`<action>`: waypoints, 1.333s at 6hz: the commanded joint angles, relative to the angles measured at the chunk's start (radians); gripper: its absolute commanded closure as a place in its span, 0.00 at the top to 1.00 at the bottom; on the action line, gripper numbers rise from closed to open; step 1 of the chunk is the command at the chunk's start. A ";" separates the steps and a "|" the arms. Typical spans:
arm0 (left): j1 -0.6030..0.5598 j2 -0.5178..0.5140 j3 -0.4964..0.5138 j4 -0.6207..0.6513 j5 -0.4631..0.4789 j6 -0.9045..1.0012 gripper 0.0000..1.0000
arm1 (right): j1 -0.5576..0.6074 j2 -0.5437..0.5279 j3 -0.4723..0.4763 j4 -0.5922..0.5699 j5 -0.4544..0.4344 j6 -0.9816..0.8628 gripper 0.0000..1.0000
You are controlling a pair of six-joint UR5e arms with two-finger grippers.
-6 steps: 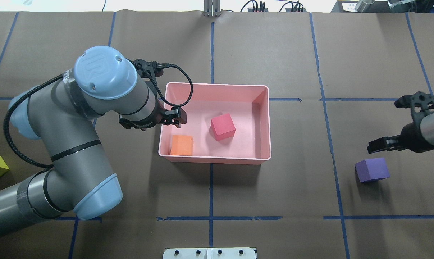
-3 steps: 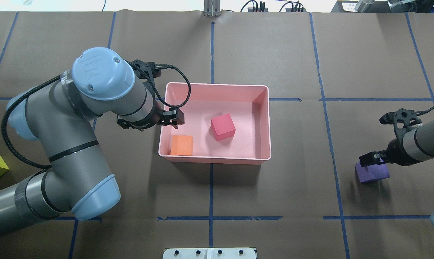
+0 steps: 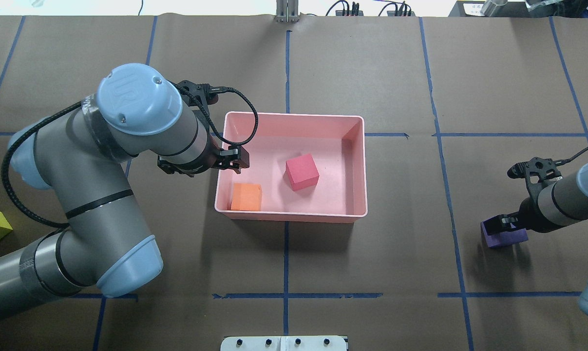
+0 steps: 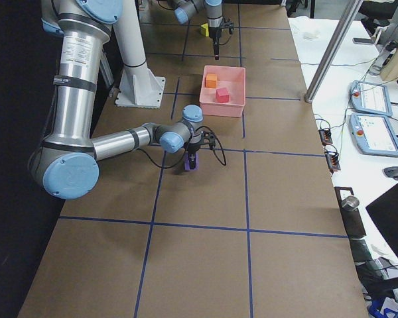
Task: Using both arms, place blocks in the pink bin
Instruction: 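Grasp the purple cube with the right gripper while the left arm nears the yellow cube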
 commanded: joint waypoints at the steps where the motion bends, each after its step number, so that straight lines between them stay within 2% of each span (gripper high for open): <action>1: -0.127 0.026 -0.001 0.086 -0.089 0.301 1.00 | -0.001 0.005 0.023 -0.007 0.013 0.002 0.55; 2: -0.231 0.088 -0.004 0.090 -0.190 0.490 1.00 | -0.001 0.011 0.054 -0.012 0.051 0.008 0.54; 3: -0.314 0.156 -0.007 0.082 -0.258 0.675 1.00 | 0.040 0.069 0.094 -0.098 0.097 0.012 0.54; 4: -0.369 0.269 -0.055 0.076 -0.271 0.803 1.00 | 0.051 0.176 0.153 -0.288 0.103 0.047 0.55; 5: -0.403 0.399 -0.132 0.070 -0.271 0.854 1.00 | 0.051 0.327 0.172 -0.428 0.103 0.143 0.55; 6: -0.423 0.525 -0.170 -0.020 -0.273 0.863 1.00 | 0.047 0.488 0.174 -0.572 0.103 0.228 0.56; 7: -0.422 0.676 -0.162 -0.199 -0.273 0.867 1.00 | 0.037 0.653 0.166 -0.734 0.088 0.320 0.56; 8: -0.424 0.810 -0.139 -0.401 -0.279 0.885 1.00 | 0.027 0.751 0.142 -0.789 0.071 0.374 0.57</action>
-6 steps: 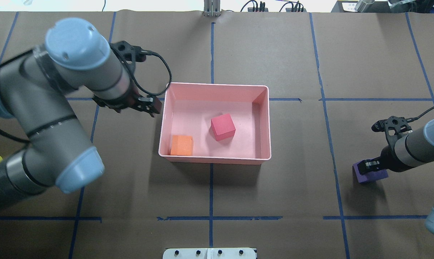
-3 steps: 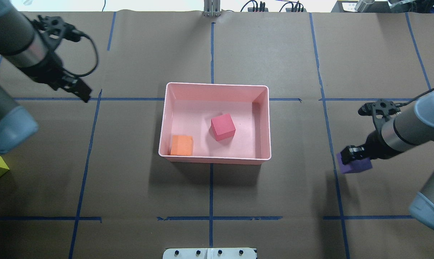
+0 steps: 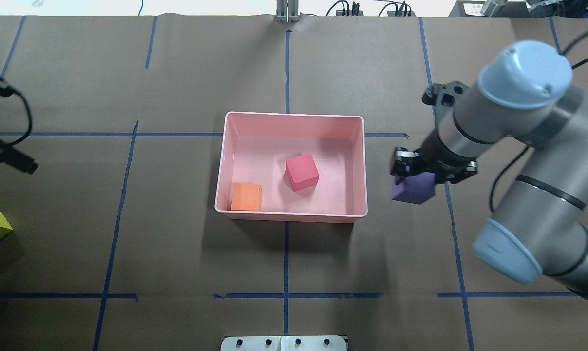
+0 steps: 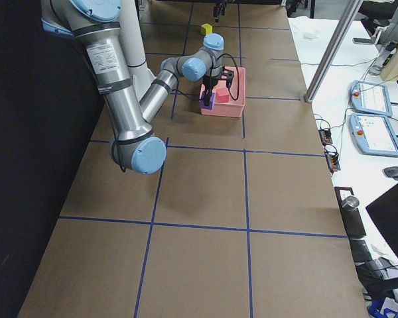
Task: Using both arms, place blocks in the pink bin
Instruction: 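Carry the purple cube into the bin beside the pink cube with the right gripper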
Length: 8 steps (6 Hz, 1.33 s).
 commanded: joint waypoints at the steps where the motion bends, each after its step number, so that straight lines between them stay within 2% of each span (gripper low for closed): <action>1: -0.003 0.181 0.058 -0.285 -0.045 0.016 1.00 | -0.058 0.187 -0.062 -0.082 -0.065 0.168 0.56; 2: -0.003 0.213 0.143 -0.409 -0.059 0.034 1.00 | -0.100 0.300 -0.160 -0.082 -0.107 0.244 0.57; 3: -0.003 0.236 0.228 -0.547 -0.060 0.031 1.00 | -0.147 0.357 -0.224 -0.080 -0.171 0.283 0.98; 4: -0.004 0.241 0.239 -0.570 -0.075 0.028 1.00 | -0.160 0.358 -0.224 -0.080 -0.205 0.281 1.00; 6: -0.006 0.296 0.256 -0.649 -0.064 0.031 1.00 | -0.146 0.295 -0.149 -0.087 -0.159 0.193 1.00; 8: 0.000 0.295 0.352 -0.782 0.000 0.029 1.00 | -0.146 0.261 -0.124 -0.087 -0.159 0.189 1.00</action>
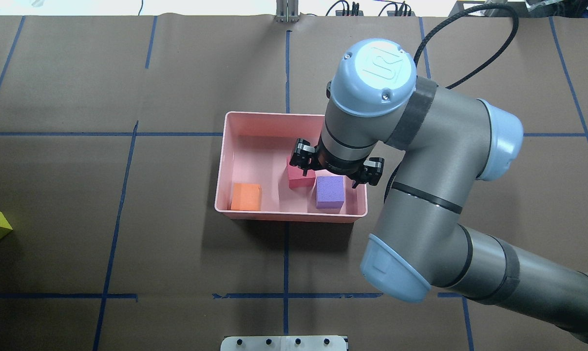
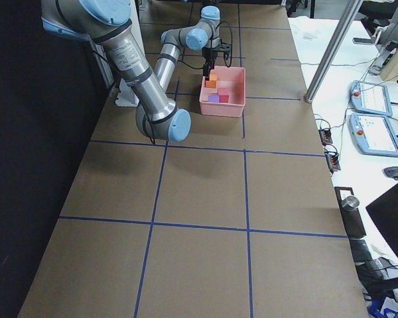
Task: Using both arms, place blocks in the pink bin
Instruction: 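Carry the purple cube into the bin beside the pink cube with the right gripper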
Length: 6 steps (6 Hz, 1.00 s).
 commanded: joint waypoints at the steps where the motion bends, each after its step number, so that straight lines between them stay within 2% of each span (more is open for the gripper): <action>1: 0.005 -0.001 0.058 -0.085 0.027 -0.039 1.00 | 0.001 -0.023 0.011 0.000 0.002 -0.007 1.00; 6: 0.048 -0.004 0.067 -0.102 0.024 -0.091 1.00 | 0.001 -0.048 0.012 0.004 0.002 -0.011 1.00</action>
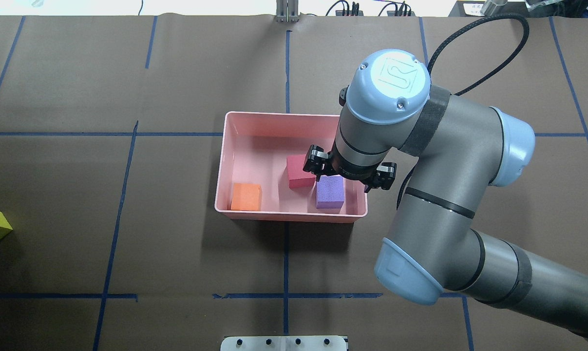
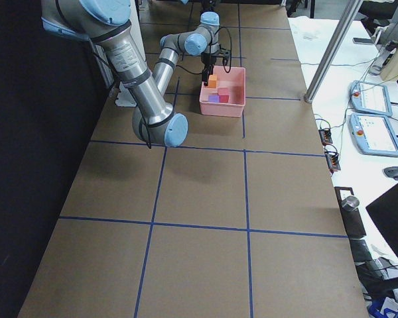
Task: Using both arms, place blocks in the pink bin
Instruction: 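Release the purple cube, withdraw the right gripper while the left grasps the yellow cube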
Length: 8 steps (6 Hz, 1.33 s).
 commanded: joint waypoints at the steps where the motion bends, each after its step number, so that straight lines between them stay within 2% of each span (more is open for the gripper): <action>1: 0.025 -0.002 0.020 -0.001 0.000 0.001 1.00 | 0.002 -0.007 0.000 0.001 0.000 -0.001 1.00; 4: 0.080 -0.014 0.041 0.000 -0.005 -0.006 1.00 | 0.000 -0.037 0.012 0.004 -0.002 -0.022 1.00; 6: 0.094 -0.084 0.117 0.000 -0.006 -0.002 1.00 | 0.000 -0.045 0.012 0.004 -0.003 -0.022 1.00; 7: 0.097 -0.100 0.122 0.002 -0.006 -0.002 0.88 | 0.000 -0.044 0.012 0.004 -0.002 -0.024 1.00; 8: 0.095 -0.098 0.112 0.005 -0.012 -0.003 0.56 | 0.006 -0.042 0.024 0.003 0.005 -0.063 1.00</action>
